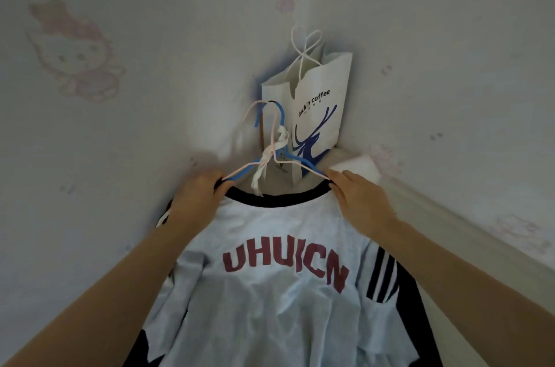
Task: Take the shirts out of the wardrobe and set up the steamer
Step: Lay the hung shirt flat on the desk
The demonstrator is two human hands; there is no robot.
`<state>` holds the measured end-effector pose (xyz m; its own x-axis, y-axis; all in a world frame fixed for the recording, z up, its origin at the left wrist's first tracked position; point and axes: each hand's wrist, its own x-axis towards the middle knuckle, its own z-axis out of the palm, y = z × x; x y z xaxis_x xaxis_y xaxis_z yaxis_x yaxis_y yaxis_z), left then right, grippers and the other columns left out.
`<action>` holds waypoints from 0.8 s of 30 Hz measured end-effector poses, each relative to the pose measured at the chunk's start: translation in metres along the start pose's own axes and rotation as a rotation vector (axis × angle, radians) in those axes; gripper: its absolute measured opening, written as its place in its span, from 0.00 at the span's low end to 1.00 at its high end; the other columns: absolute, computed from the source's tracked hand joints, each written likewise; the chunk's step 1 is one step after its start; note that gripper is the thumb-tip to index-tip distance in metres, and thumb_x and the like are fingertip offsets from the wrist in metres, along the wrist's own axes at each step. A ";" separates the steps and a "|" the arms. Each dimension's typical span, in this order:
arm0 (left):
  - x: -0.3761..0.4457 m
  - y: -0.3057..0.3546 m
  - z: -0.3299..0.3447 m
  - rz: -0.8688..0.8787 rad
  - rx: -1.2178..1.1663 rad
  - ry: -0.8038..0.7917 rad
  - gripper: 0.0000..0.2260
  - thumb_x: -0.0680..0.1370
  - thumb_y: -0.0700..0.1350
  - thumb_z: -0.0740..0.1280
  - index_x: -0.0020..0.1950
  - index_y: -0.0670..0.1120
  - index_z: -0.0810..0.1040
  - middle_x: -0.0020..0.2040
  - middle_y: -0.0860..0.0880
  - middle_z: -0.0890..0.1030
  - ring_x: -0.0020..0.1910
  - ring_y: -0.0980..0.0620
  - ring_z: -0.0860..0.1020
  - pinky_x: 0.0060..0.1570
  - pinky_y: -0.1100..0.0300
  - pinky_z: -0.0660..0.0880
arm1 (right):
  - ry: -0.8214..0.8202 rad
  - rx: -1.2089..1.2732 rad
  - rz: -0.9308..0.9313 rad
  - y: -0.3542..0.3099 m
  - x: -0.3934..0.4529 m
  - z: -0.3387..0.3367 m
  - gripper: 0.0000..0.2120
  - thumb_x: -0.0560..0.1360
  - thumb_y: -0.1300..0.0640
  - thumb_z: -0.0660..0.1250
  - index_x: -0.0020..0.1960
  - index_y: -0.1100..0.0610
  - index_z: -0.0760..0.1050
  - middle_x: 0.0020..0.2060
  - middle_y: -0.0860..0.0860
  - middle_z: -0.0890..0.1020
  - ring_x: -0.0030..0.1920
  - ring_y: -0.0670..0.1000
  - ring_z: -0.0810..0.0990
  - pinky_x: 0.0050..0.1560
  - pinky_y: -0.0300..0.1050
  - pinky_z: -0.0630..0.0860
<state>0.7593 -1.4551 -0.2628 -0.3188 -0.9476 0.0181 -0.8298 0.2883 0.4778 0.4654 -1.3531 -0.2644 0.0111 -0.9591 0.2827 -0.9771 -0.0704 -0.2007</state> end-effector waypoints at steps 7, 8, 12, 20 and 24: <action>0.017 -0.023 0.066 0.005 0.132 0.025 0.11 0.82 0.49 0.59 0.50 0.43 0.75 0.40 0.47 0.75 0.39 0.44 0.76 0.39 0.51 0.74 | -0.175 0.020 0.104 0.025 0.008 0.062 0.13 0.82 0.56 0.57 0.63 0.55 0.73 0.42 0.53 0.78 0.41 0.55 0.77 0.36 0.53 0.76; 0.018 -0.025 0.073 0.009 0.156 0.041 0.10 0.81 0.48 0.59 0.51 0.43 0.75 0.41 0.46 0.76 0.39 0.44 0.77 0.38 0.51 0.75 | -0.196 0.013 0.109 0.027 0.010 0.069 0.13 0.82 0.56 0.56 0.64 0.55 0.73 0.42 0.53 0.78 0.41 0.55 0.77 0.36 0.52 0.76; 0.023 -0.034 0.096 0.037 0.217 0.067 0.09 0.81 0.47 0.60 0.49 0.43 0.76 0.41 0.45 0.79 0.38 0.44 0.77 0.37 0.51 0.76 | -0.255 -0.008 0.128 0.035 0.015 0.091 0.13 0.82 0.57 0.56 0.64 0.54 0.72 0.46 0.53 0.80 0.44 0.56 0.78 0.40 0.52 0.77; 0.025 -0.041 0.112 0.139 0.335 0.164 0.07 0.77 0.43 0.67 0.42 0.41 0.76 0.35 0.43 0.78 0.33 0.41 0.78 0.35 0.52 0.74 | -0.236 -0.139 0.087 0.042 0.010 0.105 0.13 0.82 0.53 0.53 0.59 0.57 0.72 0.47 0.54 0.80 0.45 0.56 0.78 0.40 0.50 0.75; 0.021 -0.039 0.112 0.159 0.315 0.170 0.09 0.79 0.47 0.62 0.45 0.42 0.74 0.38 0.44 0.78 0.36 0.42 0.77 0.38 0.50 0.74 | -0.275 -0.162 0.081 0.042 0.009 0.099 0.12 0.83 0.54 0.53 0.59 0.58 0.71 0.46 0.54 0.80 0.46 0.56 0.78 0.39 0.47 0.68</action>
<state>0.7337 -1.4713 -0.3795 -0.3962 -0.8895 0.2277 -0.8847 0.4362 0.1645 0.4455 -1.3914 -0.3633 -0.0328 -0.9995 0.0038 -0.9980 0.0325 -0.0546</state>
